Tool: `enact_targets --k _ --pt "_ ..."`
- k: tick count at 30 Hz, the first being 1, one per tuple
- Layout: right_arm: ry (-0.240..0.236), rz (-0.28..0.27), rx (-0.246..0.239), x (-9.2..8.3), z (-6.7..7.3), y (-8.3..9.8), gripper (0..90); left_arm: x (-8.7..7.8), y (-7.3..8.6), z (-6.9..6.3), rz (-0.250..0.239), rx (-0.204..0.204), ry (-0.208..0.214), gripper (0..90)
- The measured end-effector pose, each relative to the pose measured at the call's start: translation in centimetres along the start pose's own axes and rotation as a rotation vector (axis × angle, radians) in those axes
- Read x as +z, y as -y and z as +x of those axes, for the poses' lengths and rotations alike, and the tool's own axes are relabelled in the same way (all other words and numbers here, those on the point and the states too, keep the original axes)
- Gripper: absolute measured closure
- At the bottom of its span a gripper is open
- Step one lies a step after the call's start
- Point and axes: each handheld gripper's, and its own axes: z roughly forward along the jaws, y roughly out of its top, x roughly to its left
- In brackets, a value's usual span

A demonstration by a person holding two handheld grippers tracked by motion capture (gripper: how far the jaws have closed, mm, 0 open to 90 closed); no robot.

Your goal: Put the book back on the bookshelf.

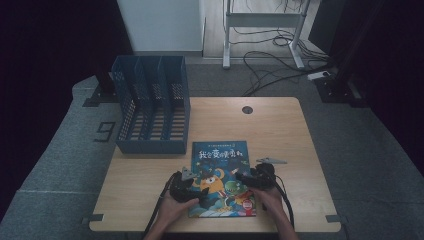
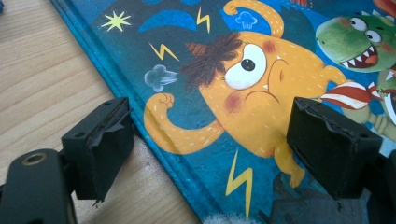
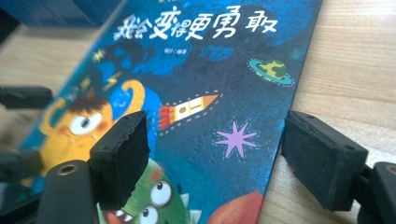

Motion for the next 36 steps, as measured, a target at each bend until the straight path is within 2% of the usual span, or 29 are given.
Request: enact_targets --k 1,3,8,9,17,28,36 --pt "-0.014 -0.001 0.024 -0.1 -0.2 0.0 22.6 0.0 0.0 0.0 -0.001 0.0 0.0 14.7" --pt "-0.028 -0.005 0.041 -0.2 -0.3 -0.1 22.7 0.0 0.0 0.0 -0.001 -0.001 0.001 14.7" --pt "-0.044 -0.005 0.065 -0.3 -0.5 -0.1 23.7 0.0 0.1 0.0 -0.006 0.001 0.003 14.4" --pt "-0.07 -0.007 0.091 -0.6 -0.8 -0.2 23.9 0.0 0.1 0.1 -0.009 0.0 0.008 14.4" --pt "-0.146 -0.04 0.158 -1.2 -1.4 -0.4 25.3 -0.1 0.2 0.3 -0.02 -0.017 0.025 14.3" --pt "-0.216 -0.047 0.194 -1.9 -2.0 -0.6 27.7 -0.2 0.2 0.7 -0.031 -0.035 0.053 14.0" --pt "-0.225 -0.022 0.199 -2.0 -2.0 -0.6 27.8 -0.2 0.3 0.8 -0.032 -0.033 0.052 13.9"
